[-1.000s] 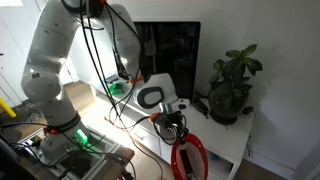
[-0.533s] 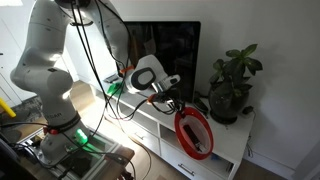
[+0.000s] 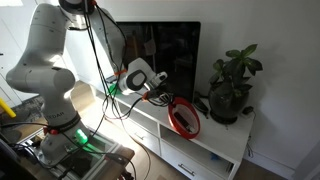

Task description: Put the orange hat on top of the tv stand and take the remote control out of it

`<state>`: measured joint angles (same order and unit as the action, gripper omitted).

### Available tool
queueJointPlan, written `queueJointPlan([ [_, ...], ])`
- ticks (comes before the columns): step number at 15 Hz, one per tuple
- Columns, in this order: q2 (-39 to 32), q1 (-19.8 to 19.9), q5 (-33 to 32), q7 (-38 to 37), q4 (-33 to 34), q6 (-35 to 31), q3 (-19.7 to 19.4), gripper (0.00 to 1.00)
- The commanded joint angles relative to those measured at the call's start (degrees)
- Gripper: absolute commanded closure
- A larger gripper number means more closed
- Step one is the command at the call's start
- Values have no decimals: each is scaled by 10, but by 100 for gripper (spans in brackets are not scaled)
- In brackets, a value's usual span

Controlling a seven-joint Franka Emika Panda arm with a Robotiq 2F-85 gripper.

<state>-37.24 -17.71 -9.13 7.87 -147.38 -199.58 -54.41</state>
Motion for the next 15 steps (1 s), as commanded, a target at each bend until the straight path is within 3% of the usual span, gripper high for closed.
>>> queueJointPlan([
  [1, -36, 16, 55, 44, 4, -74, 41, 99],
  [5, -55, 54, 78, 67, 22, -106, 109, 98],
  [8, -63, 81, 80, 81, 38, -112, 151, 78],
  [10, -64, 96, 75, 94, 47, -111, 169, 53],
  [15, -57, 156, 56, 112, 77, -96, 215, 16],
])
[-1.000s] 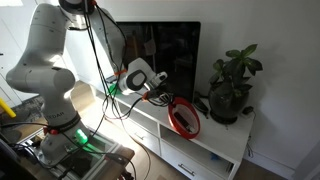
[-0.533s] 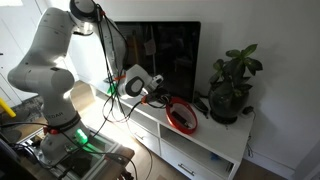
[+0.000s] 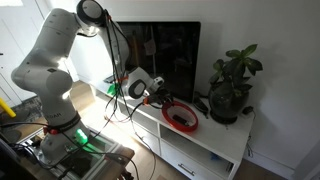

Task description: Put the orange hat on top of the tv stand and take the remote control out of it

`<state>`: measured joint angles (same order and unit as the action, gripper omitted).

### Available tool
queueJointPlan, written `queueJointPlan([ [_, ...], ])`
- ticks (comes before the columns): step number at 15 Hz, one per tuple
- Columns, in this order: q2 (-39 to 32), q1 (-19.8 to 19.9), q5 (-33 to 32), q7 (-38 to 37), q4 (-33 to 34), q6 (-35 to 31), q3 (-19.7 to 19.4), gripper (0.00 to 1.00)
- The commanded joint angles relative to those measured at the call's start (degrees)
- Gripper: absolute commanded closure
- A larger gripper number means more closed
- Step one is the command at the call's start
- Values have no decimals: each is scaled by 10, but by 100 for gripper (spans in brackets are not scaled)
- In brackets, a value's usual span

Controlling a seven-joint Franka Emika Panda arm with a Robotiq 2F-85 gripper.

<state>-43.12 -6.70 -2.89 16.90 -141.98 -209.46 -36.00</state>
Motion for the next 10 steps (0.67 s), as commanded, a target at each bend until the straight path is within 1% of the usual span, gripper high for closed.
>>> queueJointPlan([
  [1, 4, 64, -11, 18, 33, 8, 44, 10],
  [2, 10, 88, -22, 14, 41, 11, 62, 4],
  [3, 15, 112, -32, 9, 47, 8, 80, 1],
  [6, 47, 204, -81, -15, 58, 30, 149, 0],
  [8, 67, 276, -131, -39, 63, 51, 203, 0],
  [9, 81, 323, -169, -54, 63, 68, 242, 0],
  [10, 95, 364, -229, -79, 57, 81, 276, 0],
])
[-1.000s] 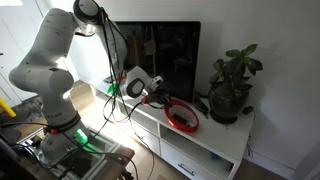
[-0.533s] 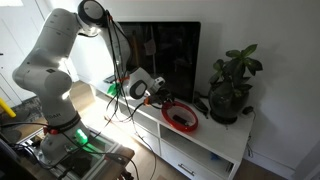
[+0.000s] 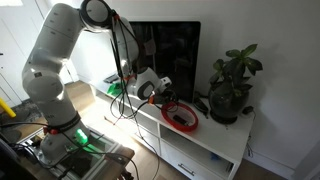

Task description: Put the orange hat on top of the tv stand and take the remote control out of it

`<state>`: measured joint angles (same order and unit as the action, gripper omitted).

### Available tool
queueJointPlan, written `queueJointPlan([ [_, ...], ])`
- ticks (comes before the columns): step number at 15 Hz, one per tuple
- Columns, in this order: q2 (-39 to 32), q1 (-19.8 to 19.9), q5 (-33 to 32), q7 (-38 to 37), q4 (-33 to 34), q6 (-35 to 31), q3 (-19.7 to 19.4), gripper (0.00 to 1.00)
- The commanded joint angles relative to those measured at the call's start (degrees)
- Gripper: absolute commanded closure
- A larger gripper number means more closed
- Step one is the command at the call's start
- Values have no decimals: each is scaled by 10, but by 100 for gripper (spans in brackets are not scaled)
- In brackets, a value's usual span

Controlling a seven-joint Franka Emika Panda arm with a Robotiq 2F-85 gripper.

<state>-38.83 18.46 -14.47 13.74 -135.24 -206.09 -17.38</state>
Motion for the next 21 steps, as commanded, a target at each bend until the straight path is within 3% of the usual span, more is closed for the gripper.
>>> queueJointPlan([
  [1, 59, 154, -154, -63, -15, 54, 128, 0],
  [4, 55, 284, -282, -134, -11, 95, 239, 0],
  [5, 43, 215, -201, -81, -7, 67, 188, 0],
  [7, 44, 267, -258, -114, -4, 81, 225, 0],
  [11, 44, 278, -263, -114, -5, 82, 234, 0],
  [18, 97, 324, -193, -255, -31, 180, 289, 0],
  [21, 116, 369, -160, -299, -31, 222, 329, 0],
])
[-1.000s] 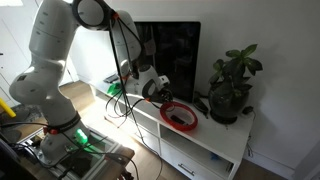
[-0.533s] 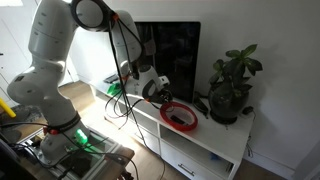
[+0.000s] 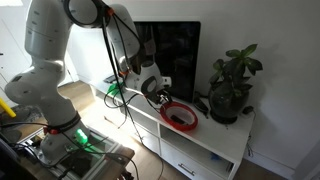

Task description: Put the orange hat on top of the tv stand and take the remote control out of it

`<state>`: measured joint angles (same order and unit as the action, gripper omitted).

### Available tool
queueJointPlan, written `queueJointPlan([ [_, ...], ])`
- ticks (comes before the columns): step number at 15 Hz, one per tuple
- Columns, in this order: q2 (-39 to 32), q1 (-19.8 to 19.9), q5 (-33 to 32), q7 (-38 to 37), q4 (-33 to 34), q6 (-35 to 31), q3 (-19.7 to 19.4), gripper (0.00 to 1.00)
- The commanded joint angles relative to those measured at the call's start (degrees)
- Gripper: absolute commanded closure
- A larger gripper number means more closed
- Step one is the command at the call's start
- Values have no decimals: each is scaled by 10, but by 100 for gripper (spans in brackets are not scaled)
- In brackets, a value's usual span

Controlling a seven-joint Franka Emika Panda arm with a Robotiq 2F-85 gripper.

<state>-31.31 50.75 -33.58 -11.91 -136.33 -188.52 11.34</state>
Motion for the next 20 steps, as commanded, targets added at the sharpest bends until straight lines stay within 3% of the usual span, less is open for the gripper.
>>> queueJointPlan([
  [1, 45, 64, 44, -54, -18, 59, 58, 0],
  [3, 44, 93, 73, -72, 1, 98, 80, 0],
  [6, 35, 90, 112, -103, 35, 160, 67, 0],
  [7, 35, 54, 202, -55, 39, 166, 39, 0],
  [9, 18, 58, 285, -28, 61, 181, 47, 0],
  [13, -2, -2, 422, 5, 101, 223, -1, 0],
  [17, -33, -106, 458, -31, 145, 262, -113, 0],
  [20, -66, -147, 481, -29, 177, 275, -154, 0],
])
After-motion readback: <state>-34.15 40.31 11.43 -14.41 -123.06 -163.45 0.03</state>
